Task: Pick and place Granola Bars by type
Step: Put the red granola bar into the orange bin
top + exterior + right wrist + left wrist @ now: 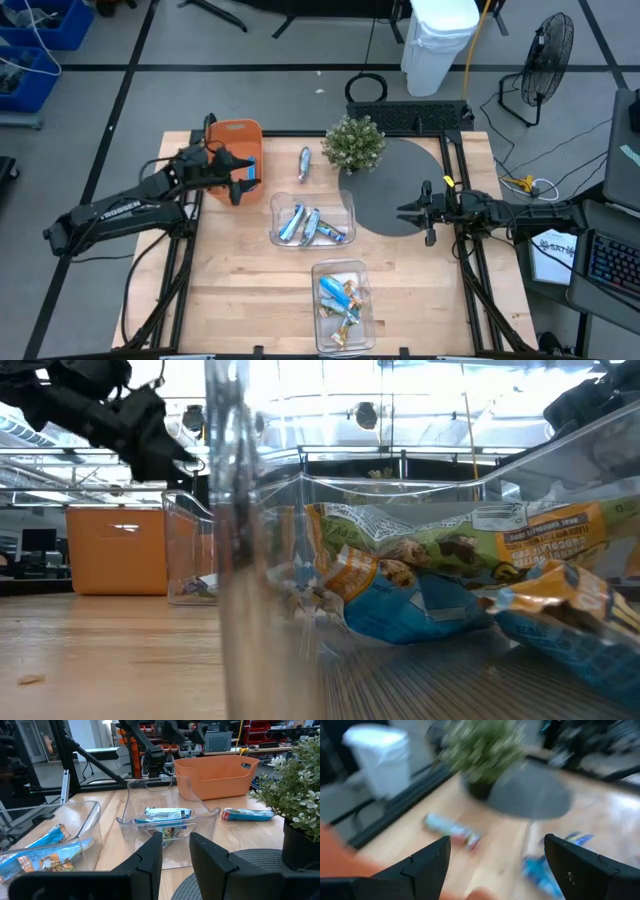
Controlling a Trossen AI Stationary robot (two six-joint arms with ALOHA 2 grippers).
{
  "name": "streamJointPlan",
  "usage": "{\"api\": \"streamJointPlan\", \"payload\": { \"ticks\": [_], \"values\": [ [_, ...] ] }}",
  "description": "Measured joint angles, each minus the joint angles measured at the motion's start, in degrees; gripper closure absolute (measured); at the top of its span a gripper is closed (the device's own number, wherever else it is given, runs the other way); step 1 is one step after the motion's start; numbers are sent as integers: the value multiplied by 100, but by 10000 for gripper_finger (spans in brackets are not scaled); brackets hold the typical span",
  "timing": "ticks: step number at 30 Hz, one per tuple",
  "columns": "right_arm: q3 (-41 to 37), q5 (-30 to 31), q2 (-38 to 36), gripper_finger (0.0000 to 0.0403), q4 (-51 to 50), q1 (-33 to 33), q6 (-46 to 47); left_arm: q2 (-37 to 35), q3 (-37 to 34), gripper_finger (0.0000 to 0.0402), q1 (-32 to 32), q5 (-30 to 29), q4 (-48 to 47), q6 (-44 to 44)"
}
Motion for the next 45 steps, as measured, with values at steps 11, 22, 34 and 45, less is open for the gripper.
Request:
{"api": "streamJointPlan", "payload": {
  "ticks": [11, 22, 34, 45],
  "values": [
    [0, 0, 1, 314, 0, 0, 0, 608, 15, 77, -349, 587, 2349, -1380],
    [-1, 0, 0, 314, 1, 0, 0, 3422, 2584, 78, -530, -251, -390, -1258],
    [1, 0, 0, 314, 1, 1, 1, 5970, 4536, 78, -805, -897, -1928, -1064],
    [0, 0, 0, 314, 0, 0, 1, 7050, 4594, 78, -1010, -1705, -1818, -1534]
  ]
}}
